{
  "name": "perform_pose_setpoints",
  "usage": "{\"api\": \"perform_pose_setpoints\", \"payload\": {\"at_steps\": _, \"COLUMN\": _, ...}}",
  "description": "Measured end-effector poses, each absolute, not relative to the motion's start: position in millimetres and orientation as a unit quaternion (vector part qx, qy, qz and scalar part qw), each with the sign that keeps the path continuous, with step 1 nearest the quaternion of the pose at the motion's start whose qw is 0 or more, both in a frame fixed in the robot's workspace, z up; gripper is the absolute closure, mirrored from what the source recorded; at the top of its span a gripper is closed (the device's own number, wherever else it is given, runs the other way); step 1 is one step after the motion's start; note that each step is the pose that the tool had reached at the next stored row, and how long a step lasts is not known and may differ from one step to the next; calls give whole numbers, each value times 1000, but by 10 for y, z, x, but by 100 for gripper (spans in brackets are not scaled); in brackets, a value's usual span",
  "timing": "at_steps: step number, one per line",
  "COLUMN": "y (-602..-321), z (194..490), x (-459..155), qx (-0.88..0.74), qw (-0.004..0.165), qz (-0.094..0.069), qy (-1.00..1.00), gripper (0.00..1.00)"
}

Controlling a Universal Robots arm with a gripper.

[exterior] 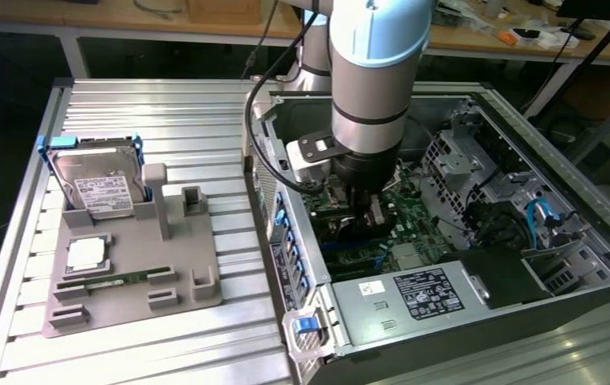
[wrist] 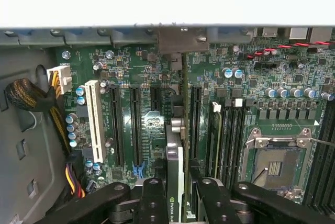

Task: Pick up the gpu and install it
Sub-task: 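Insert the gpu into the slot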

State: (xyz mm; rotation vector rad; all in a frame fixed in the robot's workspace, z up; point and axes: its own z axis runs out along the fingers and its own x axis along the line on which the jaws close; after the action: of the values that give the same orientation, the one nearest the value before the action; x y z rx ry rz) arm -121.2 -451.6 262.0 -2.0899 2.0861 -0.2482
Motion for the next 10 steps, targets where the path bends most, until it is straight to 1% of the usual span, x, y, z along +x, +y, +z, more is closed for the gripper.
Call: {"api": "perform_pose_setpoints", "payload": {"at_steps": 10, "y": -4536, "z": 2619, "x": -1281, "qx": -702, "qw": 91, "qz": -85, "qy": 701, "gripper": 73}}
